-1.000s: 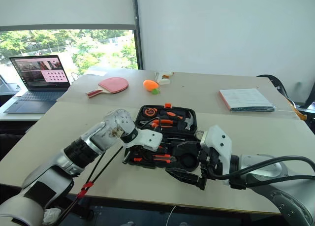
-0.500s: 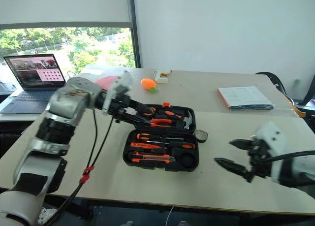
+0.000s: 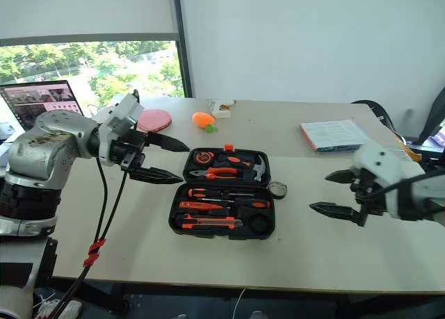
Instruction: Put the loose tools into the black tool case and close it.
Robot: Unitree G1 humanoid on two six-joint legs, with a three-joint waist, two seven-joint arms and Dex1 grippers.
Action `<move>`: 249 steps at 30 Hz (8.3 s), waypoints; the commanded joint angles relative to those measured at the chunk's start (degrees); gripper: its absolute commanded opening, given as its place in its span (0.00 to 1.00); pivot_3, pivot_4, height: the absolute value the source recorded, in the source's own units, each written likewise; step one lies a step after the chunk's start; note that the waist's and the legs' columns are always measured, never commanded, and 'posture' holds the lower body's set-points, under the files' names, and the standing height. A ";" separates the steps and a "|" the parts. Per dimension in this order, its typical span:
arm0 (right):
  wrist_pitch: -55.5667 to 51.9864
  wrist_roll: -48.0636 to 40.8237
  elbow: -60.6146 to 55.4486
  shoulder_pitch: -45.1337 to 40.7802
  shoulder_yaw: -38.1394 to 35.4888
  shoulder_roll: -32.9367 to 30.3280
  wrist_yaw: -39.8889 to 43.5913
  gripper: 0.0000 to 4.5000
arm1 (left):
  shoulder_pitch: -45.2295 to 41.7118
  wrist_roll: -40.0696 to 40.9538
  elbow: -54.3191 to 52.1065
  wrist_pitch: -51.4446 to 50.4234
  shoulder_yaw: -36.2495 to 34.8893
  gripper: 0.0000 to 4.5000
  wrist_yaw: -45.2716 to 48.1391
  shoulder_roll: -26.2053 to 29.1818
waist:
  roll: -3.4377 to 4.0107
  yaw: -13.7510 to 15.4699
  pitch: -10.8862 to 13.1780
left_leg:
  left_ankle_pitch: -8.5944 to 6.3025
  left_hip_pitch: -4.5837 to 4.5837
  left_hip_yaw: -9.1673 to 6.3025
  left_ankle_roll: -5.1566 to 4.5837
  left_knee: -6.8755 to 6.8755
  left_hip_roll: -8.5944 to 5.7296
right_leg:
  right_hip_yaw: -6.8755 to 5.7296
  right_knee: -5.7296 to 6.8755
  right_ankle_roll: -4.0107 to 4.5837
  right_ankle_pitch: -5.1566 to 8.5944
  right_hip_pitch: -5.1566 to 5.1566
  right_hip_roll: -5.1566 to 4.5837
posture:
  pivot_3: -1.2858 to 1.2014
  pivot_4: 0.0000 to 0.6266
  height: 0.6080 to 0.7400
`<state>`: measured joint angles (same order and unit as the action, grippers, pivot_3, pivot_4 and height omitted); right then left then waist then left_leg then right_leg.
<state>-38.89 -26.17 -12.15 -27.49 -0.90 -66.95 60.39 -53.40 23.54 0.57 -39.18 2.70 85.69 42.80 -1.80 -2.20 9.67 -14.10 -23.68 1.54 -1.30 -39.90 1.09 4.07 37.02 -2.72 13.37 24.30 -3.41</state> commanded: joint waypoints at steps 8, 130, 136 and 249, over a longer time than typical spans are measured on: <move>31.34 31.48 43.59 -28.31 28.77 17.42 10.11 1.00 | 1.70 5.02 -4.31 1.59 -3.76 0.98 -3.96 1.82 | 0.01 0.10 0.05 | -0.01 -0.19 0.02 0.00 0.05 -0.06 | -0.05 -0.01 0.00 -0.01 0.23 -0.09 | 0.52 0.24 0.98; 0.15 15.21 1.63 -0.51 10.56 22.18 -3.30 0.01 | 13.50 -14.86 5.37 4.76 13.68 0.00 -15.79 -2.81 | 0.14 1.11 0.21 | 0.00 -0.17 -0.12 0.02 0.11 -0.07 | -0.13 0.05 0.03 -0.04 0.19 -0.06 | 0.52 0.24 0.98; -0.23 13.61 -4.51 4.46 10.24 19.82 -0.49 0.01 | 18.02 -12.26 -1.20 3.89 12.36 0.00 -11.52 0.25 | 0.14 1.22 0.21 | -0.01 -0.19 -0.13 0.00 0.11 -0.06 | -0.14 0.01 0.03 -0.04 0.19 -0.06 | 0.52 0.24 0.98; 8.09 7.63 -2.25 0.92 -5.90 32.97 -23.54 0.00 | 10.47 -1.27 8.33 0.17 -8.59 0.00 -38.47 -15.95 | 0.27 1.50 0.06 | 0.20 -1.22 -0.70 0.29 0.15 -0.21 | -0.14 0.17 -0.07 -0.37 1.12 -0.21 | 0.52 0.24 0.98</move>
<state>-36.77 -19.11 -9.44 -26.53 -7.24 -33.49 35.23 -41.22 21.13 13.49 -44.56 -4.90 45.66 27.12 -1.53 -0.69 9.73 -13.90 -24.94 0.84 -1.01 -39.76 0.89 3.93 37.18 -2.80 13.00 25.45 -3.62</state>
